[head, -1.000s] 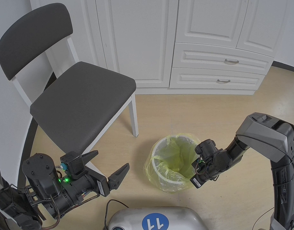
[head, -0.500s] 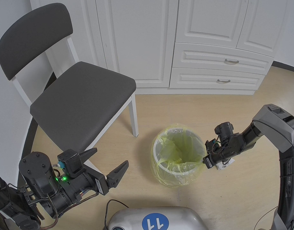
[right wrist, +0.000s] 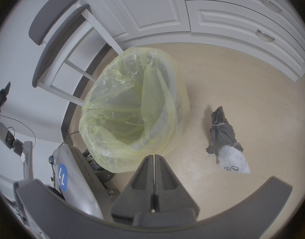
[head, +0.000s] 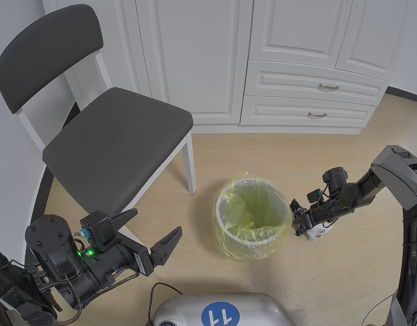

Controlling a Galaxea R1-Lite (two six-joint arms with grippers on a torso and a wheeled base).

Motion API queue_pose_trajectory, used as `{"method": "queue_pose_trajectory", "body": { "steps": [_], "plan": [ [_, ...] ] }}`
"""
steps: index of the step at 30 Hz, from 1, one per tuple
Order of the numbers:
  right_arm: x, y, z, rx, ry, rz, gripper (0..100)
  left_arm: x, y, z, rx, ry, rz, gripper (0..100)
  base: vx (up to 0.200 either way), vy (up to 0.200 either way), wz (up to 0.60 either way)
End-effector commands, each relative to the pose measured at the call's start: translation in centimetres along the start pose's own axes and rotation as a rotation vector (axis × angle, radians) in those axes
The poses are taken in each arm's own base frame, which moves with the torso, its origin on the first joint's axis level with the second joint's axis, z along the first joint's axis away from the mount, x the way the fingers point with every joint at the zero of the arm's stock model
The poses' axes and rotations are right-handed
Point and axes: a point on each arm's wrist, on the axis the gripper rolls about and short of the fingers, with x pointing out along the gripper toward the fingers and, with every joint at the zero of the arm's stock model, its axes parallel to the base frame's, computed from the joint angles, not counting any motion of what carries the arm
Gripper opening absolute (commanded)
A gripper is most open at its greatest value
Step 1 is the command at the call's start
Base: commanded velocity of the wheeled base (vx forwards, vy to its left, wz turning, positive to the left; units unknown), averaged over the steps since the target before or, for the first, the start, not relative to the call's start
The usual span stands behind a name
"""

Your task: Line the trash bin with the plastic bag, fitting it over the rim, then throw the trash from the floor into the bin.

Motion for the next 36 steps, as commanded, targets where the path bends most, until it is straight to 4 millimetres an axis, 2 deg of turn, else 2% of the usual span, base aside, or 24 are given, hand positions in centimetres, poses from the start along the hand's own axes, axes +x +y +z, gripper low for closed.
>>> {"method": "queue_pose_trajectory", "body": {
  "steps": [1, 7, 18, 22, 30, 31, 36],
  "plan": [
    [-1.5, -0.3, 0.1, -0.016, -0.019, -0.008, 0, 0.0, 0.0, 0.0, 0.0, 0.001, -0.001, 100, 0.0, 0.0, 0.0],
    [-3.3, 0.1, 1.0, -0.041, -0.062, 0.011, 0, 0.0, -0.1, 0.2, 0.014, -0.008, -0.005, 100, 0.0, 0.0, 0.0],
    [-9.1, 1.7, 2.7, -0.081, -0.191, 0.048, 0, -0.5, -0.2, 0.8, 0.023, -0.038, -0.012, 100, 0.0, 0.0, 0.0],
    [-9.7, 1.0, 3.0, -0.077, -0.217, 0.046, 0, -0.5, -0.2, 0.8, 0.024, -0.039, -0.012, 100, 0.0, 0.0, 0.0],
    [-10.5, -2.2, 3.1, -0.033, -0.254, -0.015, 0, -0.5, -0.2, 0.8, 0.024, -0.039, -0.011, 100, 0.0, 0.0, 0.0],
    [-10.5, -2.4, 3.1, -0.03, -0.254, -0.017, 100, -0.5, -0.2, 0.8, 0.024, -0.039, -0.011, 100, 0.0, 0.0, 0.0],
    [-9.0, -4.1, 3.0, 0.048, -0.252, -0.018, 100, -0.4, -0.1, 0.7, 0.025, -0.035, -0.009, 100, 0.0, 0.0, 0.0]
  ]
}}
